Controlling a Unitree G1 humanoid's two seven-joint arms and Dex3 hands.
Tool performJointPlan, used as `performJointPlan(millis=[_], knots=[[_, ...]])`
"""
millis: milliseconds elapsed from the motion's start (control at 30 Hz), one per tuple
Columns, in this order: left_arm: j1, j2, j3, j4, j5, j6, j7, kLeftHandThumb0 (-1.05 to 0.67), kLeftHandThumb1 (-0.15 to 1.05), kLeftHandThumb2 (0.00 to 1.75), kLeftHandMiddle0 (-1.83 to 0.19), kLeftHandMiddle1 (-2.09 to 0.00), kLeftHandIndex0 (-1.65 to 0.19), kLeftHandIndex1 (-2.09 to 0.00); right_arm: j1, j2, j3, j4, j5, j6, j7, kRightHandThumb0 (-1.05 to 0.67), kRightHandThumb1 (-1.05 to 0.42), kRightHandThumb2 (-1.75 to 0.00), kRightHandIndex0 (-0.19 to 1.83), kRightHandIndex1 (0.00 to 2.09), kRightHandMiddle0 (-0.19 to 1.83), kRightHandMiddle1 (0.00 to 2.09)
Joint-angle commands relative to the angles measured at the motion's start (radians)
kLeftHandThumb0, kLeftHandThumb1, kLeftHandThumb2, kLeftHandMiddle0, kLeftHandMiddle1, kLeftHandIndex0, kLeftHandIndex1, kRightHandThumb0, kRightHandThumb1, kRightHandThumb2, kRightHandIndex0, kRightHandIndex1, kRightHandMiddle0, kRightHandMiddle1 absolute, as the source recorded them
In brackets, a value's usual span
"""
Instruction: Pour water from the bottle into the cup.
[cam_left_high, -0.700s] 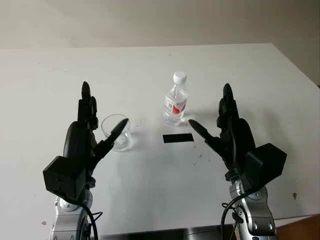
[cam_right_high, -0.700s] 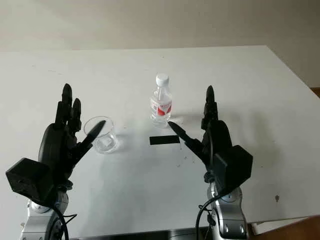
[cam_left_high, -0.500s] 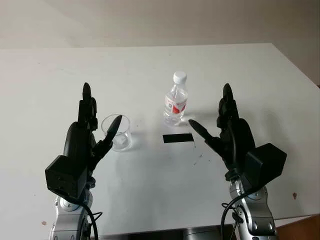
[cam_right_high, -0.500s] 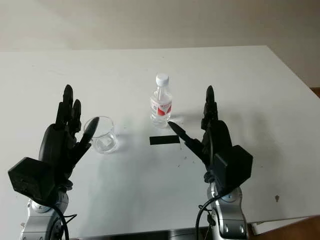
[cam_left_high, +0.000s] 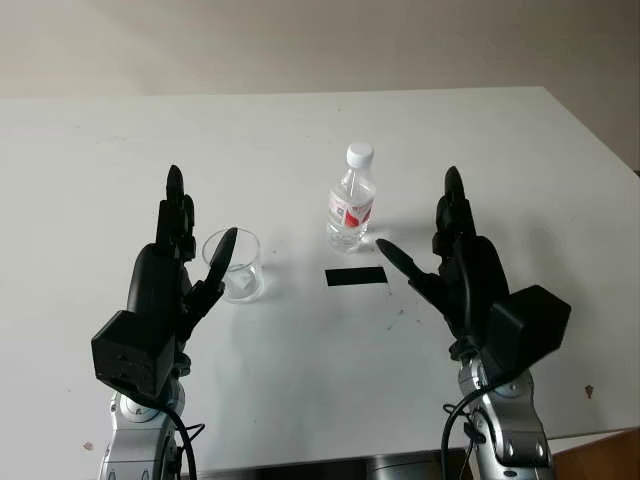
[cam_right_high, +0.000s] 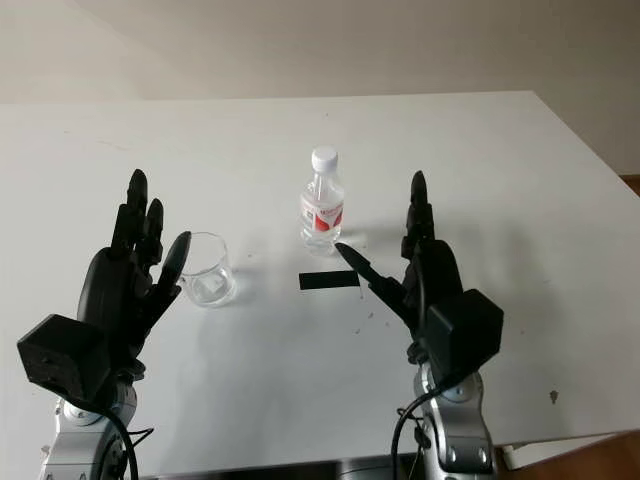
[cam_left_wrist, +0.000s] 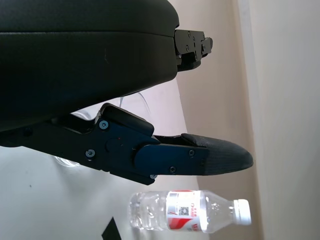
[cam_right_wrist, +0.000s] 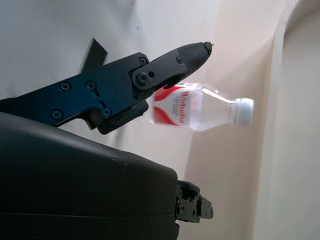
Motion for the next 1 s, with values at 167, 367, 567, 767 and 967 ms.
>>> performJointPlan(millis=[167,367,567,767,967], knots=[[-0.005,0.002,0.007,0.021,-0.016,-0.051,-0.003,-0.88,1.05,0.5,0.09,-0.04,0.11,0.0,-0.301,-0.047,0.008,0.347,-0.025,-0.058,0.032,-0.77,-0.83,-0.05,-0.19,0.01,-0.18,0.03],[-0.01,-0.025,0.014,0.04,-0.034,-0.102,0.024,-0.87,1.05,0.49,0.07,-0.06,0.11,0.0,-0.469,-0.03,0.008,0.65,-0.015,-0.152,0.046,-0.74,-0.87,-0.07,-0.19,0.0,-0.19,0.0],[-0.019,-0.04,0.017,0.075,-0.02,-0.167,0.055,-0.85,1.05,0.55,0.07,-0.06,0.1,0.0,-0.588,-0.017,0.015,0.878,-0.026,-0.229,0.05,-0.73,-0.88,-0.06,-0.19,0.0,-0.19,0.0],[-0.023,-0.043,0.017,0.096,-0.011,-0.199,0.073,-0.87,1.05,0.56,0.06,-0.06,0.09,0.0,-0.639,-0.008,0.033,0.999,-0.045,-0.27,0.058,-0.71,-0.89,-0.06,-0.19,0.0,-0.19,0.0],[-0.025,-0.043,0.018,0.105,-0.007,-0.209,0.078,-0.87,1.05,0.55,0.05,-0.07,0.09,0.0,-0.651,0.021,0.056,1.061,-0.082,-0.327,0.014,-0.68,-0.88,-0.05,-0.18,0.01,-0.15,0.02]])
